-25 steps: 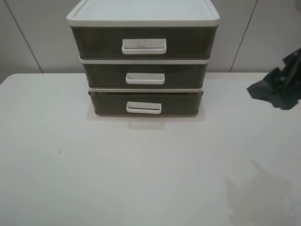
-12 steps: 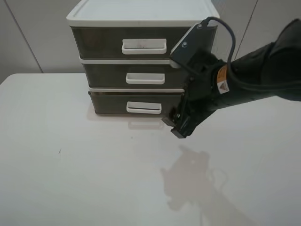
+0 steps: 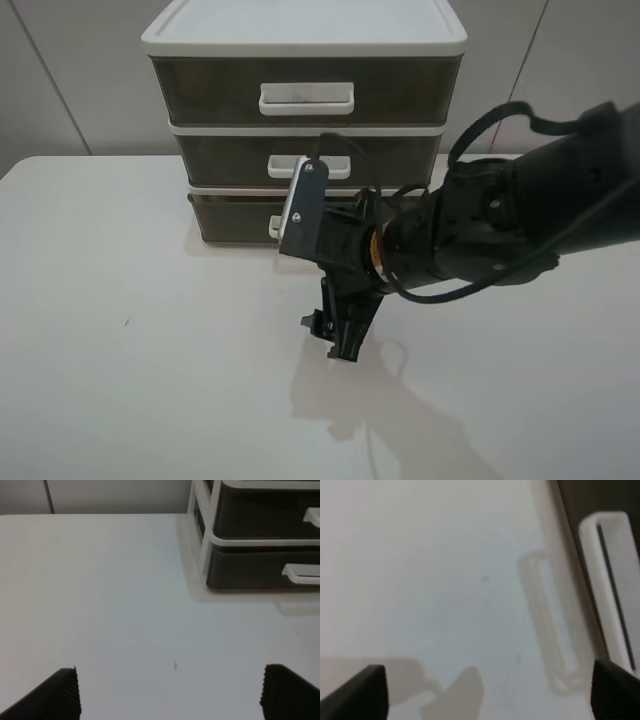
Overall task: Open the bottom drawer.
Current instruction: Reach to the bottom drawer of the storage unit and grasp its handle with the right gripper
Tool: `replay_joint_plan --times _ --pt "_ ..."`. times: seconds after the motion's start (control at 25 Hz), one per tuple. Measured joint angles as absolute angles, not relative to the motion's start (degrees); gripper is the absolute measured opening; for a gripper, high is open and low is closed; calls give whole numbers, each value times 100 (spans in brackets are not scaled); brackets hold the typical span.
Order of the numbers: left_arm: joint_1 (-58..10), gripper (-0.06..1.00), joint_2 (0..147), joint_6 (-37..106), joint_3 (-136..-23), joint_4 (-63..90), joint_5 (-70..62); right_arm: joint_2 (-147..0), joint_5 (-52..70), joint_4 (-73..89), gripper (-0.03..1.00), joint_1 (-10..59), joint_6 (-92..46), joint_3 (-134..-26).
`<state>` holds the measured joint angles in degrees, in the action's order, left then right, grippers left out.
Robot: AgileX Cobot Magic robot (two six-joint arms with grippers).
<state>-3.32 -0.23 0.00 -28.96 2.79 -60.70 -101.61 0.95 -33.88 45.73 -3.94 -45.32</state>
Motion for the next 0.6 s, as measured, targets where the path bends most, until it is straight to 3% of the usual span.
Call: replay_joint_plan --times 0.4,0.6 --pt "-332 74 -23 0 -2896 279 -6070 -10932 234 -4144 80 4574 -454 -5175" --pt "-332 74 -23 0 -2896 279 -6070 -10937 248 -4241 80 4488 -1341 -5175"
